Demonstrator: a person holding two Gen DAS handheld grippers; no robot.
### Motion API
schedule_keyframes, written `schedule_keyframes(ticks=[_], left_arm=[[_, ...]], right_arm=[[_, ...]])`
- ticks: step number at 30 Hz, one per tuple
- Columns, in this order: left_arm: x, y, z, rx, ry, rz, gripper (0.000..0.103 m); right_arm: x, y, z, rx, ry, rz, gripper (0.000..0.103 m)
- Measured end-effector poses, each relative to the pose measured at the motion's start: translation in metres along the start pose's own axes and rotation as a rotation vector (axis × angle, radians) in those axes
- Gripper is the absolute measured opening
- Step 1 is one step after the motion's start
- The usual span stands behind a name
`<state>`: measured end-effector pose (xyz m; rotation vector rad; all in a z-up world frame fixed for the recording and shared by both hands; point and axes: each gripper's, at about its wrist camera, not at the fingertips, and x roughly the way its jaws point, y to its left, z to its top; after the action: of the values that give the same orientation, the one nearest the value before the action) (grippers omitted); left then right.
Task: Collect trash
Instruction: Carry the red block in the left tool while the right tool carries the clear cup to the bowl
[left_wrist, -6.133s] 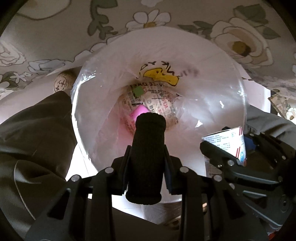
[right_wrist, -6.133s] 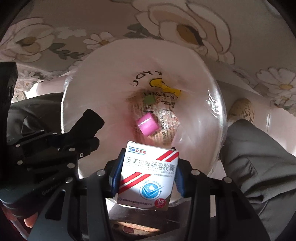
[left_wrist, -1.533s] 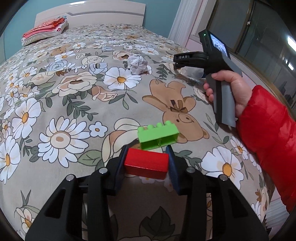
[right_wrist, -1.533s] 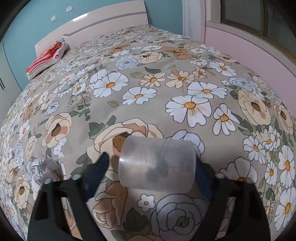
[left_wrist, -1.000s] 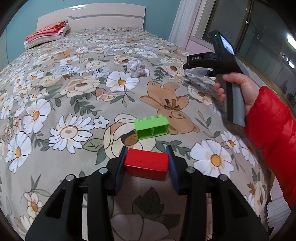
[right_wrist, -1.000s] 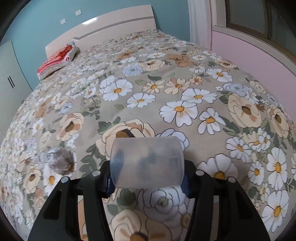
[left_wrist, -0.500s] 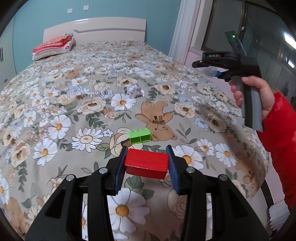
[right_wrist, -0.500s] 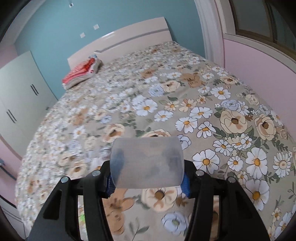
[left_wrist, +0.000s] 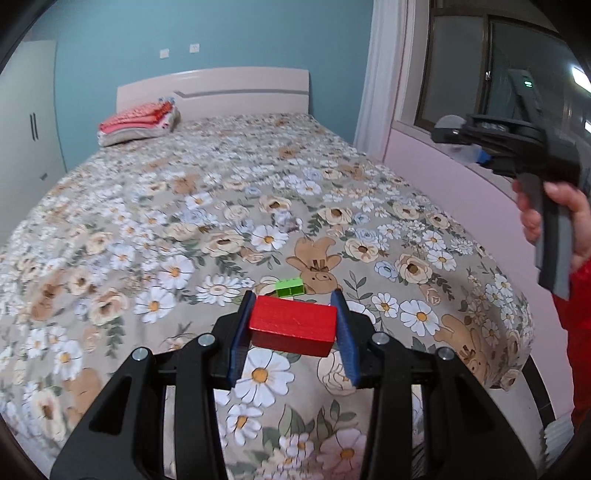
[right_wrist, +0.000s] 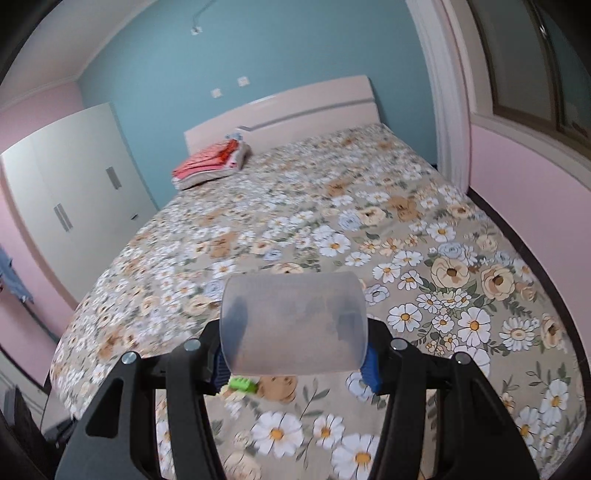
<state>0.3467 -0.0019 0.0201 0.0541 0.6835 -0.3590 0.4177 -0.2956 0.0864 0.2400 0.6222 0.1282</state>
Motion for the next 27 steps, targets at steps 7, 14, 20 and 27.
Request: schedule_keyframes(ticks=[7,14,20,27], left_arm=[[-0.053,-0.011,-0.009,-0.01,0.006,0.094,0.042],[-0.1,-0.024,-0.022,-0.012,0.003,0.128,0.042],[-0.134,-0.036,-0.034,-0.001,-0.012,0.145,0.042],[-0.165,-0.052,-0.063,0.037,-0.018,0.166,0.042]], right_arm=[[-0.07,0.04,-0.028,-0.136,-0.01,0.049,0.056],[-0.117,0.057,-0.065,-0.228,0.01,0.055,0.056],[-0.153,0.07,-0.104,-0.303,0.035,0.042,0.056],[-0.177,0.091,-0.148,-0.411,0.051,0.04,0.056]])
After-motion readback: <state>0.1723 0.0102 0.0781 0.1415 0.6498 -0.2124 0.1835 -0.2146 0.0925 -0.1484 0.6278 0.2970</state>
